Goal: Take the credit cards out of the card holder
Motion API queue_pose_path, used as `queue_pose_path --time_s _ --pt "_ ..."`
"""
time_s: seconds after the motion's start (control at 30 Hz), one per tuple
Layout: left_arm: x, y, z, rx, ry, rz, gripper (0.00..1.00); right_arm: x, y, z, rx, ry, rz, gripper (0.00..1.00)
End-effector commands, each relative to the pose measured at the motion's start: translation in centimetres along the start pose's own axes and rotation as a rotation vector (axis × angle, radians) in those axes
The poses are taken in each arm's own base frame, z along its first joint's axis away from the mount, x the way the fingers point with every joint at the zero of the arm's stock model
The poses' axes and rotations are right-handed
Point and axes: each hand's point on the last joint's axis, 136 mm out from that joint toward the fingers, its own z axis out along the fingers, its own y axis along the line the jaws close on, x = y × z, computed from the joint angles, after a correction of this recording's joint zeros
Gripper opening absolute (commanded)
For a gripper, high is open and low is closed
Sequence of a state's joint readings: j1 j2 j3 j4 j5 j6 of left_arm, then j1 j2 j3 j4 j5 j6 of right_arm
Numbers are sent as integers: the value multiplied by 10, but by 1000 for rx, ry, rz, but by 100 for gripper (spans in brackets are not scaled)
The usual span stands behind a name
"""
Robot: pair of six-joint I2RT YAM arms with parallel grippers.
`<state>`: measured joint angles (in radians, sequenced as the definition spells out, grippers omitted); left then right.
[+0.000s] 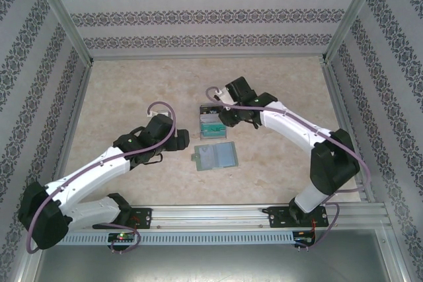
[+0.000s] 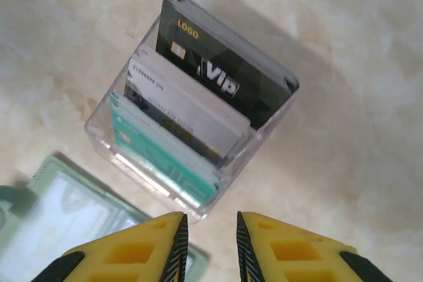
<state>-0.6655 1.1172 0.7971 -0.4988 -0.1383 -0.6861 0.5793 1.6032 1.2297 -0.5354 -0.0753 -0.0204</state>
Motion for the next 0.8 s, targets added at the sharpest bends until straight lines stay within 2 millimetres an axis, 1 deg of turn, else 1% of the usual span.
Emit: queue_pose_path --time_s 0.0,0.1,0.2,0.27,0.33,0.4,0.47,0.53,0.63,0.77 --pt "-2 -21 5 89 32 -104 91 25 6 -4 -61 23 288 27" --pt "6 -33 14 118 77 -134 85 50 11 -3 -96 43 404 27" --pt "16 -45 22 127 118 -135 82 79 17 3 -116 83 501 27" --pt "26 -55 27 141 154 -138 76 102 18 9 -105 119 554 25" --pt "35 -63 33 156 190 -137 70 117 18 13 -102 128 586 23" --pt "44 -70 37 158 221 -127 64 127 19 15 -99 127 611 21" --pt "52 -76 43 154 259 -112 60 133 21 17 -102 124 629 21" --pt "61 -79 49 143 311 -111 54 140 22 20 -96 132 640 22" --pt "71 -90 56 157 369 -81 54 147 25 27 -100 144 647 21" --pt "82 -96 62 149 414 -55 51 149 30 34 -113 156 644 17"
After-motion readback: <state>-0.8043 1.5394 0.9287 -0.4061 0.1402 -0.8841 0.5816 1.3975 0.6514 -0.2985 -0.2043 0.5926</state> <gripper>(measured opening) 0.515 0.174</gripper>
